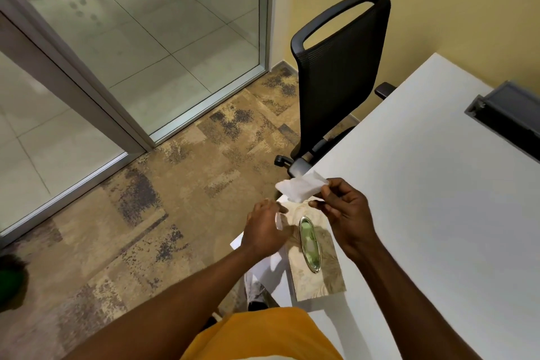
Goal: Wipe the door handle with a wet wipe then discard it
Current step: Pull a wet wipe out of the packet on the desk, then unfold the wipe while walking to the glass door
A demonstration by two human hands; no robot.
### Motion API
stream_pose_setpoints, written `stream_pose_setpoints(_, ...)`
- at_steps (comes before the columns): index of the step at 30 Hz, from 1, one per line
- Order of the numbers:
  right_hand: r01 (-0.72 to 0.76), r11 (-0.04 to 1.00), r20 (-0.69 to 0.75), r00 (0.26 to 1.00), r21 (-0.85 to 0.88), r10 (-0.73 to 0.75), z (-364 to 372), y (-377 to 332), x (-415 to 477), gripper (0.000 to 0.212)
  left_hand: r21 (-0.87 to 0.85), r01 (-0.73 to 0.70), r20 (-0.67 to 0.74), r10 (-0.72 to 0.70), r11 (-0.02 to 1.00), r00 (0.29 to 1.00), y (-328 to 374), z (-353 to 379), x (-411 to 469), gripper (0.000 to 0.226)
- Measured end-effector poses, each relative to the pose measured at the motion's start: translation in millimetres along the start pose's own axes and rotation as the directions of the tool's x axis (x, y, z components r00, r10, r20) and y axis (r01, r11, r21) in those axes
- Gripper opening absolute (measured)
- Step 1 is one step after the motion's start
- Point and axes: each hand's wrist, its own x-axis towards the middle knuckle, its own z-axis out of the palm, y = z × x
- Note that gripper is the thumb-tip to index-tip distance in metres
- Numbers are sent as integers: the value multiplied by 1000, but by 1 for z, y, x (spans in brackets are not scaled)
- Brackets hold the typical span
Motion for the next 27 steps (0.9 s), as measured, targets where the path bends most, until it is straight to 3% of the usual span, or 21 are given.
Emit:
stream_pose_setpoints(1, -10, 1000, -2, 1000, 13, 10, 4, 3, 2, 22, -217, 78, -40, -89, 973, 995, 4, -7, 2, 33)
stream_pose_setpoints(2, -19, 1000, -8, 1000, 24, 20, 8, 5, 3, 20, -442, 154, -18, -180, 884, 983, 9, -14, 4, 24)
stream_pose_setpoints(4, -37, 999, -21, 999, 23, 37, 21, 10, 6, 19, -754, 244, 79, -284, 610, 955, 17, -35, 4, 24)
stream_pose_setpoints(7, -56, 998, -50, 997, 15, 57, 35, 13, 12, 19, -932, 263, 172, -334, 250, 927, 27, -63, -2, 32)
stream_pose_setpoints(9, -78, 997, -54, 995, 21, 80, 46, 14, 17, 13, -967, 235, 185, -357, 100, 916, 27, -80, -5, 46)
stream_pose_setpoints(11, -95, 995, -48, 994, 42, 97, 57, 14, 22, 8, -975, 210, 172, -361, 68, 917, 25, -96, -8, 46)
stream_pose_setpoints(15, -149, 989, -25, 989, 10, 149, 85, 17, 33, 7, -985, 159, 119, -380, 74, 917, 14, -127, -21, 18)
stream_pose_setpoints(17, -159, 985, -29, 987, -64, 158, 103, 22, 39, 10, -989, 124, 79, -403, 85, 912, 3, -139, -26, 25)
stream_pose_setpoints(20, -180, 977, 9, 983, -118, 182, 142, 32, 44, 8, -994, 90, 51, -453, 66, 890, -18, -160, -38, 15)
stream_pose_setpoints(23, -201, 971, 68, 975, -129, 211, 182, 42, 47, 11, -994, 99, 63, -486, 50, 872, -44, -182, -53, 24)
stream_pose_setpoints(27, -212, 963, 111, 966, -164, 232, 234, 51, 48, 14, -998, 46, 60, -473, -42, 879, -73, -216, -77, 17)
